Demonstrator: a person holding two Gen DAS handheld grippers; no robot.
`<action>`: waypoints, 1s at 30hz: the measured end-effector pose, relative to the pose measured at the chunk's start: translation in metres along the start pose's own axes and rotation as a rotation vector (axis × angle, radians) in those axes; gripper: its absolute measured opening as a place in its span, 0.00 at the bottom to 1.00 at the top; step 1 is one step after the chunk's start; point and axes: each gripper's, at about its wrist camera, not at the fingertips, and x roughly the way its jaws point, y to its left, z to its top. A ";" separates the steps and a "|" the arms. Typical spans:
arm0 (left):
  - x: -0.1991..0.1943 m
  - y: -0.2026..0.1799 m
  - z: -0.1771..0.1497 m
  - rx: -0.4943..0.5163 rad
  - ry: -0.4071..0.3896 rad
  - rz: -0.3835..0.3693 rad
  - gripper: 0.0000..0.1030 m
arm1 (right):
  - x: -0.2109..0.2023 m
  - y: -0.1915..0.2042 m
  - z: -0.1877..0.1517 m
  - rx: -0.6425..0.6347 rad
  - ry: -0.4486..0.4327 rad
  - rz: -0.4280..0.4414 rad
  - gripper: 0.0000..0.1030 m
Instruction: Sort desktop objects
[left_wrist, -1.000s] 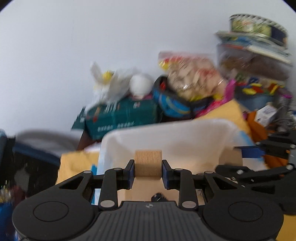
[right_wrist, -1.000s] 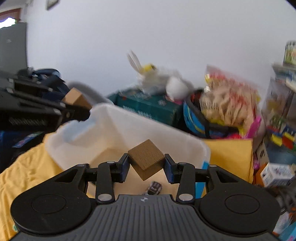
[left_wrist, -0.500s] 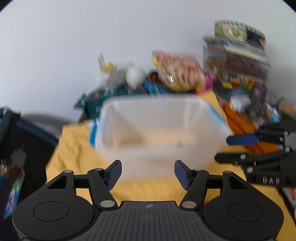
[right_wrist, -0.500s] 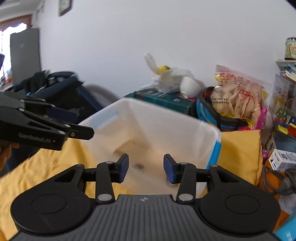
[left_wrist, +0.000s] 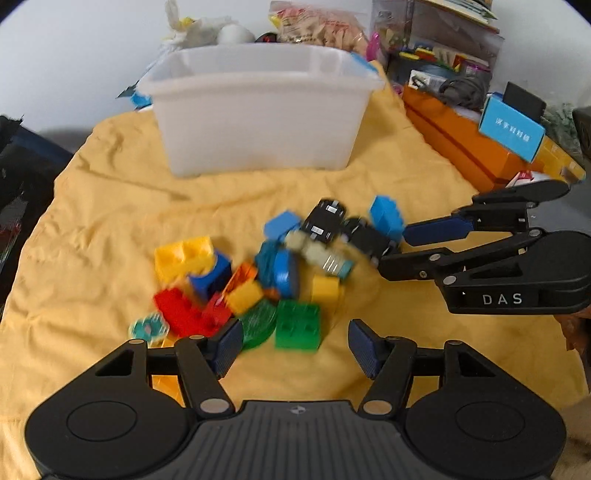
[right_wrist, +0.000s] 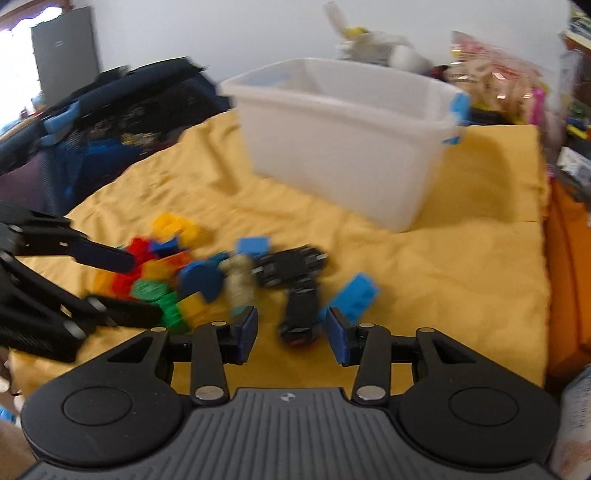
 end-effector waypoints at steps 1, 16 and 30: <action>-0.001 0.002 -0.001 -0.014 0.002 -0.003 0.64 | 0.000 0.006 -0.002 -0.012 -0.001 0.013 0.43; -0.008 0.012 0.028 -0.012 -0.086 0.005 0.63 | 0.053 0.043 0.014 -0.214 0.057 0.005 0.27; 0.073 0.024 0.076 0.045 0.072 0.025 0.37 | 0.030 0.030 -0.009 -0.119 0.099 -0.014 0.25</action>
